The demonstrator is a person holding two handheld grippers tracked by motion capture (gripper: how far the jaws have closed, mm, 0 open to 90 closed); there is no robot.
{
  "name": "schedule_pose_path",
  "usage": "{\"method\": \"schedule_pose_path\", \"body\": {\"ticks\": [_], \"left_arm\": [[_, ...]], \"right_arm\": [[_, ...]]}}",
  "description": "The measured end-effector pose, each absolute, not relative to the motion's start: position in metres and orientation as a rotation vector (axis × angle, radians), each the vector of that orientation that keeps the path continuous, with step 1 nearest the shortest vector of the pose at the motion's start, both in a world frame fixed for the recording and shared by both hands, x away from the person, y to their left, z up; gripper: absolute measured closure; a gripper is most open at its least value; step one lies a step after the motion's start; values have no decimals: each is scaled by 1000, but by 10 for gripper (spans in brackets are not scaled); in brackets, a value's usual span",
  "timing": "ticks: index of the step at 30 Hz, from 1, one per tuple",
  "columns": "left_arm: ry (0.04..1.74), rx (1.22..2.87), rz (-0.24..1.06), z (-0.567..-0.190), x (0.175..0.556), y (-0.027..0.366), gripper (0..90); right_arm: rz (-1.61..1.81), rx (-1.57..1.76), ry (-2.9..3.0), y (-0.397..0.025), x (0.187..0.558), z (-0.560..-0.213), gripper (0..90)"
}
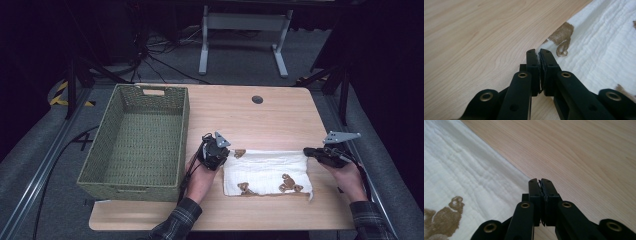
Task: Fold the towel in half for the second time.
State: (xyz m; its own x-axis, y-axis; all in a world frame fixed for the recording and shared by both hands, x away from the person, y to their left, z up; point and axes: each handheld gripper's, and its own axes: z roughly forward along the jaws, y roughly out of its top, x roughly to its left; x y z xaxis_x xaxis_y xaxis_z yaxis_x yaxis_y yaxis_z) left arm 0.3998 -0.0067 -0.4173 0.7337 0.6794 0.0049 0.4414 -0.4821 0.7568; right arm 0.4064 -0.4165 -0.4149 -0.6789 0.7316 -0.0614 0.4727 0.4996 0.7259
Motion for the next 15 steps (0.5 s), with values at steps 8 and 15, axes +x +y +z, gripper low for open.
{"method": "schedule_pose_path", "body": {"ticks": [8, 15], "left_arm": [[812, 2112, 463, -401, 392, 0, 868], [770, 2076, 465, -399, 382, 1, 862]], "right_arm": [[1081, 947, 2291, -419, 393, -393, 884], [1101, 904, 2299, -416, 381, -394, 881]]}}
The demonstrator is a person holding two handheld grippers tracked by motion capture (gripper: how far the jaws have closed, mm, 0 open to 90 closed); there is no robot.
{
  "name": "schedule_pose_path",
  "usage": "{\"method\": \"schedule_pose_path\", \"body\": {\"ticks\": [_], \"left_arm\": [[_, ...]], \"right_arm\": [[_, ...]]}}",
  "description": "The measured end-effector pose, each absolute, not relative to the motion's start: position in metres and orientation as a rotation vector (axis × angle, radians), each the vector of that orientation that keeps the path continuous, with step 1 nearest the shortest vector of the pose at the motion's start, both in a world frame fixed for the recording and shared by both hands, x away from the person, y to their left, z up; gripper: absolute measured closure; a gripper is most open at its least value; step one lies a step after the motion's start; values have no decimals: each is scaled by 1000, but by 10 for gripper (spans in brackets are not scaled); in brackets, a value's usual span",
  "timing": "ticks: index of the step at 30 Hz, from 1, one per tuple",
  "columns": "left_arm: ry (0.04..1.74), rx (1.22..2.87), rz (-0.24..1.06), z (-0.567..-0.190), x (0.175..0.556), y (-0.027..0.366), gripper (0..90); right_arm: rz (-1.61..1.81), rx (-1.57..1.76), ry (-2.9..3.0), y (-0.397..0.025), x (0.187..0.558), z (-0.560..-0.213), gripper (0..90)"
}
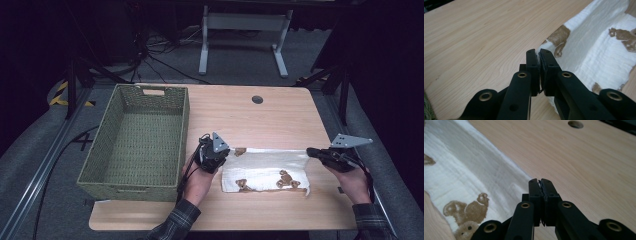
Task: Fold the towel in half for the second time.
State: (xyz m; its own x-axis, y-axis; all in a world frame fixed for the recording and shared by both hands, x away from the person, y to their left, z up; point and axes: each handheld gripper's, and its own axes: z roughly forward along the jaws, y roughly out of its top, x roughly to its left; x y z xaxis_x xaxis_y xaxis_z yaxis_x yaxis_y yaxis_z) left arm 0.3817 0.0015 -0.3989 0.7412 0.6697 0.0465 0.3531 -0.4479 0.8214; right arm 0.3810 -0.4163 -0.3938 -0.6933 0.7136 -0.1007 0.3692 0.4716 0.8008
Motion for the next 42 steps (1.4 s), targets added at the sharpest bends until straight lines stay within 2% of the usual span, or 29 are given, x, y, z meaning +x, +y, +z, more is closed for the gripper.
{"method": "schedule_pose_path", "body": {"ticks": [5, 18, 22, 28, 42], "left_arm": [[757, 2052, 502, -388, 379, 3, 860], [689, 2134, 484, -409, 343, 3, 852], [675, 2112, 512, -405, 336, 2, 852], [656, 2068, 555, -391, 332, 2, 851], [612, 2147, 486, -418, 303, 6, 841]], "right_arm": [[1158, 884, 2239, -418, 378, -375, 880], [1074, 882, 2364, -409, 355, -404, 873], [1073, 885, 2359, -411, 353, -406, 873], [1120, 864, 2253, -418, 359, -388, 873], [1082, 858, 2412, -413, 324, -415, 868]]}}
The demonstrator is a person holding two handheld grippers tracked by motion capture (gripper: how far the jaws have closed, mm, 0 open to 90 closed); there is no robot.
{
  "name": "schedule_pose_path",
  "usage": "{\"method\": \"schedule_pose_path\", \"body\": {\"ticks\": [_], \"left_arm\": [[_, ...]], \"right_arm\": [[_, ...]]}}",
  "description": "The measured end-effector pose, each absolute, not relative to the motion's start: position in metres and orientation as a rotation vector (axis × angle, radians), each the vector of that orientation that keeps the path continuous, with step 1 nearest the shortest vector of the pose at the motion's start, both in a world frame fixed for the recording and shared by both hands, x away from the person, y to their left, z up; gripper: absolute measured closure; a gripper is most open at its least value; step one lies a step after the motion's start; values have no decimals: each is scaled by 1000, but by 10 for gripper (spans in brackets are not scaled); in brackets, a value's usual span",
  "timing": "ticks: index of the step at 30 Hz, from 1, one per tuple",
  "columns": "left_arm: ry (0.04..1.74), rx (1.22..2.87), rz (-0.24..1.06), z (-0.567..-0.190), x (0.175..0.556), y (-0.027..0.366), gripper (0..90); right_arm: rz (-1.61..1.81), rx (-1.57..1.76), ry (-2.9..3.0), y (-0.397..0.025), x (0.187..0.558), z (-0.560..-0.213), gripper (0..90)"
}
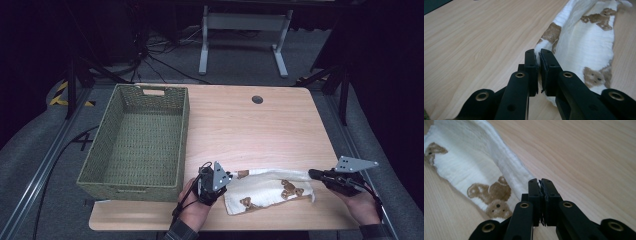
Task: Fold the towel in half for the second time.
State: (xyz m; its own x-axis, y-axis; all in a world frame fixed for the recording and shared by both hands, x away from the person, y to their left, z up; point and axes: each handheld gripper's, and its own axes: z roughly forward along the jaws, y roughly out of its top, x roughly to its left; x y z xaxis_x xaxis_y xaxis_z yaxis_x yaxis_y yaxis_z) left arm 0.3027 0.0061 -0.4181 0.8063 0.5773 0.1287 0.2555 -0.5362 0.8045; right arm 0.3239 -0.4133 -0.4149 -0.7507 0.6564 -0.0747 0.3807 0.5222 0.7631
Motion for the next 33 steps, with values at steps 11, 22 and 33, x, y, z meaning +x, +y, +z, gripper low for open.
{"method": "schedule_pose_path", "body": {"ticks": [11, 22, 33], "left_arm": [[598, 2220, 294, -438, 287, 0, 837], [539, 2204, 199, -424, 290, 0, 664], [549, 2259, 137, -430, 324, -22, 855]], "right_arm": [[1022, 896, 2528, -417, 315, -434, 851], [1125, 927, 2480, -419, 313, -421, 701], [1164, 834, 2587, -383, 318, -424, 844]]}}
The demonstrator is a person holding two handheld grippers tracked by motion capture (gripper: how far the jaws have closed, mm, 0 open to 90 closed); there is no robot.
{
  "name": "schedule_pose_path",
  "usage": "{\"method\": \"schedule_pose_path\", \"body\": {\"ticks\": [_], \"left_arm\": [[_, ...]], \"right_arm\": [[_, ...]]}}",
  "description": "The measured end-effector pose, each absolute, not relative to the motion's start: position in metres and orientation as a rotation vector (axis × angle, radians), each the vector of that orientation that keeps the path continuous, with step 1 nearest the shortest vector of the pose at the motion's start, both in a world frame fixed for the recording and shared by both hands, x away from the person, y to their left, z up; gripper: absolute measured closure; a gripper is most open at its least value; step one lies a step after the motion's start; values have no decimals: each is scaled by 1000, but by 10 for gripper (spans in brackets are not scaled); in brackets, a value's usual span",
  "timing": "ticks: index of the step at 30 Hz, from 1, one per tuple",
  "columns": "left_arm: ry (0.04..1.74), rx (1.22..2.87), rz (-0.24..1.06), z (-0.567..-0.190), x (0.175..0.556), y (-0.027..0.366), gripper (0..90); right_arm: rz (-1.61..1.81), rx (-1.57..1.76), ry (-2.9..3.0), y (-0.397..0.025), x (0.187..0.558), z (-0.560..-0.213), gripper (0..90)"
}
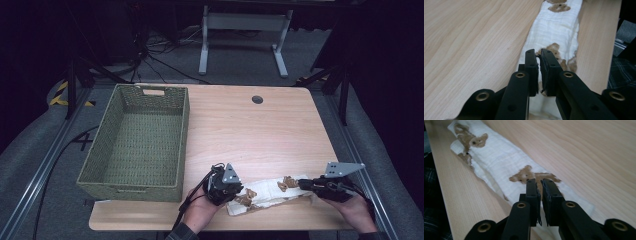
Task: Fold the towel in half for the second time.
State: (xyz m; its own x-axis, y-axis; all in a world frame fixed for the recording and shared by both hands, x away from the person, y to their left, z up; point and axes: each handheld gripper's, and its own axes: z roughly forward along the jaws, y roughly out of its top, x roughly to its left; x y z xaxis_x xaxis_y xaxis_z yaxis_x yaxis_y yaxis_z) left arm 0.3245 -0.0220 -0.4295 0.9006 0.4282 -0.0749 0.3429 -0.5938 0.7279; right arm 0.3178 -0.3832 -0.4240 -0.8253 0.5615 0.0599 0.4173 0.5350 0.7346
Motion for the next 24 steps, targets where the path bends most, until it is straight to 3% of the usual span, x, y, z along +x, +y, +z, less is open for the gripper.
{"method": "schedule_pose_path", "body": {"ticks": [11, 24], "left_arm": [[488, 2410, 47, -453, 329, -45, 871], [486, 2402, 40, -455, 332, -45, 878]], "right_arm": [[1025, 738, 2732, -353, 319, -448, 893], [973, 773, 2670, -344, 344, -448, 897]]}}
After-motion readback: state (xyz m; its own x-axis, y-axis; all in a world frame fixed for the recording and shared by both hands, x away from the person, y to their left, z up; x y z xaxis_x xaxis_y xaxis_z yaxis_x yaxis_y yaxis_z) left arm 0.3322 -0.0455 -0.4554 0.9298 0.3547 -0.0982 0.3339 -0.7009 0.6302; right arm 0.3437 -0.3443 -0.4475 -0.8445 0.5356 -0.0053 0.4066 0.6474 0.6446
